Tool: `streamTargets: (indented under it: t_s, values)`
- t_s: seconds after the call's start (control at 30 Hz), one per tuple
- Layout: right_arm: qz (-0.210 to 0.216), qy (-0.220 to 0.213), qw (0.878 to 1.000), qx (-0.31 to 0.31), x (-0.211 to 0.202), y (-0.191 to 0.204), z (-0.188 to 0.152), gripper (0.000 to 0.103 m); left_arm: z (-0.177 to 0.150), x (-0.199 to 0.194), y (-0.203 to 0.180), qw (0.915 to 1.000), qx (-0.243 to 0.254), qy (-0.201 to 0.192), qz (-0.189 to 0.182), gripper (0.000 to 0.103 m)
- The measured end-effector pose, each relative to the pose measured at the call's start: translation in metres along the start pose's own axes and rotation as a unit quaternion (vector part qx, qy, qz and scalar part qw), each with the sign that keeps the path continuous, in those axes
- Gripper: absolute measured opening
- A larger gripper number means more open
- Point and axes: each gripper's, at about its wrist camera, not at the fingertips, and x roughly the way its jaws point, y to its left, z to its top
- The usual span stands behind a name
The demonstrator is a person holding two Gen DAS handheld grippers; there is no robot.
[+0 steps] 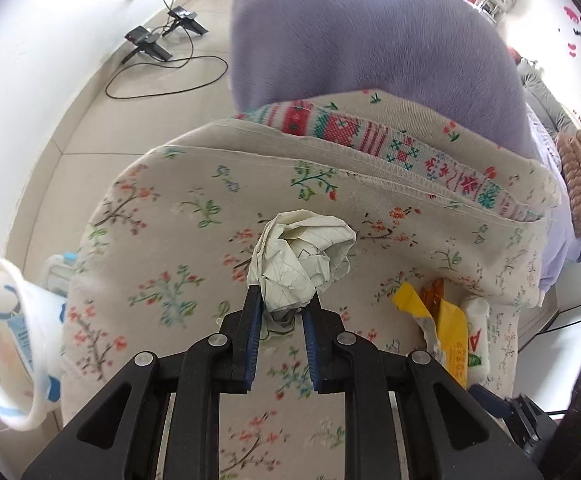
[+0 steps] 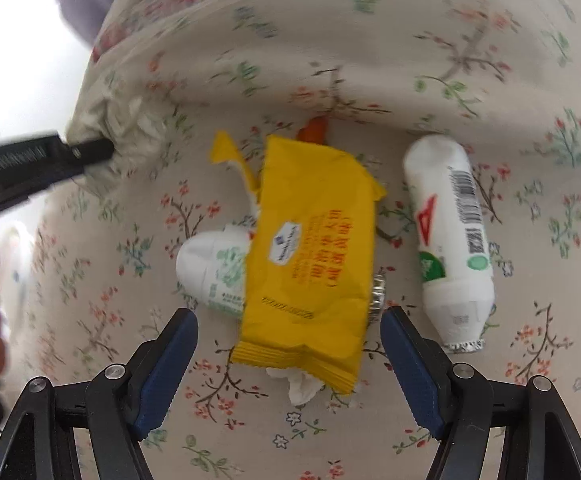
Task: Collect trash
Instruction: 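Grasp the crumpled tissue with the left gripper while the right grasps the yellow wrapper, then carry tissue and yellow wrapper to the bucket and release them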
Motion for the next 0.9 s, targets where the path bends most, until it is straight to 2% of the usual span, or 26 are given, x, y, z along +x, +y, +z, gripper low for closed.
streamTargets:
  t_s: [0.13,0.2,0.33,0.37,0.47,0.7,0.9]
  values:
    - [-0.032,0.004,0.999,-0.034,0.009,0.014,-0.003,0.077,-0.010,-0.017,0.007,0.9998,-0.016,-0.002,-0.013,0.021]
    - [-0.044,0.001,0.998,-0.039,0.012,0.014,-0.003,0.064,-0.015,-0.027,0.010,0.9997,-0.019,-0.005,-0.016,0.021]
    - [-0.039,-0.007,0.998,-0.045,0.008,0.010,-0.004,0.056,-0.023,-0.046,0.011,0.9991,-0.027,-0.014,-0.029,0.021]
    - [-0.042,-0.008,0.998,-0.047,0.007,0.009,-0.005,0.051,-0.024,-0.049,0.013,0.9990,-0.029,-0.015,-0.031,0.021]
    - [-0.036,-0.005,0.999,-0.039,0.005,0.004,-0.005,0.027,-0.027,-0.057,0.018,0.9985,-0.035,-0.016,-0.039,0.021]
    - [-0.018,-0.026,0.999,-0.017,-0.007,-0.011,-0.004,0.018,-0.033,-0.073,0.029,0.9978,-0.041,-0.021,-0.049,0.021]
    - [0.001,-0.061,0.998,-0.004,-0.027,-0.015,0.000,0.016,-0.037,-0.097,0.058,0.9962,-0.063,-0.031,-0.051,0.021]
